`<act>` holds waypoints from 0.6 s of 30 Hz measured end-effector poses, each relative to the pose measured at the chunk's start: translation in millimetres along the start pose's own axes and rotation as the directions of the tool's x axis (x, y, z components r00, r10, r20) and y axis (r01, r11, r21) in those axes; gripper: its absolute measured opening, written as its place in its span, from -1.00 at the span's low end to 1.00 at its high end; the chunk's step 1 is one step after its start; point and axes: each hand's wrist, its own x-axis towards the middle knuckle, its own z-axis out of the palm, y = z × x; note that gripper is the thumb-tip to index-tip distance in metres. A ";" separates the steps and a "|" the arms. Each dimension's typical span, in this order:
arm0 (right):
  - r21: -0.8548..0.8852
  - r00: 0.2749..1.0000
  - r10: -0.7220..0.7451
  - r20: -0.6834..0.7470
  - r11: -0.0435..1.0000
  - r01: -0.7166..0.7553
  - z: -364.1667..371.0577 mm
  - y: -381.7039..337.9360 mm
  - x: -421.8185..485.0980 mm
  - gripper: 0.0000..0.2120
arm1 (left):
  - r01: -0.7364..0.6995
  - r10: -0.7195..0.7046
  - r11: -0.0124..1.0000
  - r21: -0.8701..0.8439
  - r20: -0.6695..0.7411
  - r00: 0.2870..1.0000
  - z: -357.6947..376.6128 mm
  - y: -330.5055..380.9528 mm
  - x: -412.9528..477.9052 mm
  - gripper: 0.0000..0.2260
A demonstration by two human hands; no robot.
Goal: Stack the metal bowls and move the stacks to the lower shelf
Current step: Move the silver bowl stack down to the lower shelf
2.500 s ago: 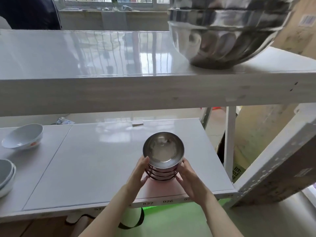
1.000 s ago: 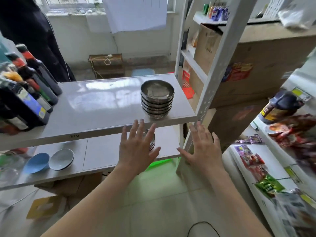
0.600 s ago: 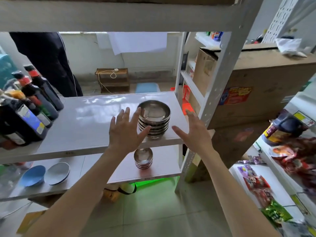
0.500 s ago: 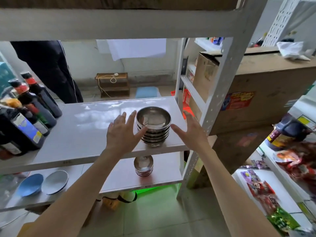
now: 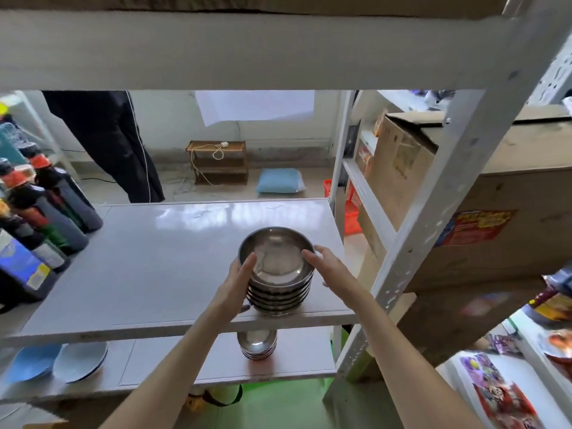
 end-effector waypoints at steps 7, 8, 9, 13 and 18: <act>0.237 0.983 0.030 0.183 0.969 -0.073 5.7 0.9 11.6 -0.55 | -0.007 0.000 0.995 -0.104 -0.062 0.998 7.2 -1.7 4.8 -0.36; 0.248 0.983 0.035 0.178 0.966 -0.079 6.5 -0.4 12.4 -0.59 | -0.004 -0.003 0.994 -0.109 -0.069 0.998 7.6 -1.1 4.7 -0.36; 0.255 0.983 0.036 0.179 0.964 -0.081 7.0 -1.7 12.9 -0.62 | -0.003 -0.005 0.994 -0.110 -0.078 0.997 8.0 -0.1 5.0 -0.35; 0.252 0.986 0.033 0.161 0.965 -0.074 6.0 -4.3 13.9 -0.68 | 0.003 -0.013 0.995 -0.103 -0.095 0.995 9.8 4.7 5.6 -0.32; 0.246 0.989 0.043 0.143 0.966 -0.078 6.5 -7.2 8.8 -0.67 | 0.004 -0.013 0.995 -0.095 -0.094 0.996 9.4 8.6 2.3 -0.29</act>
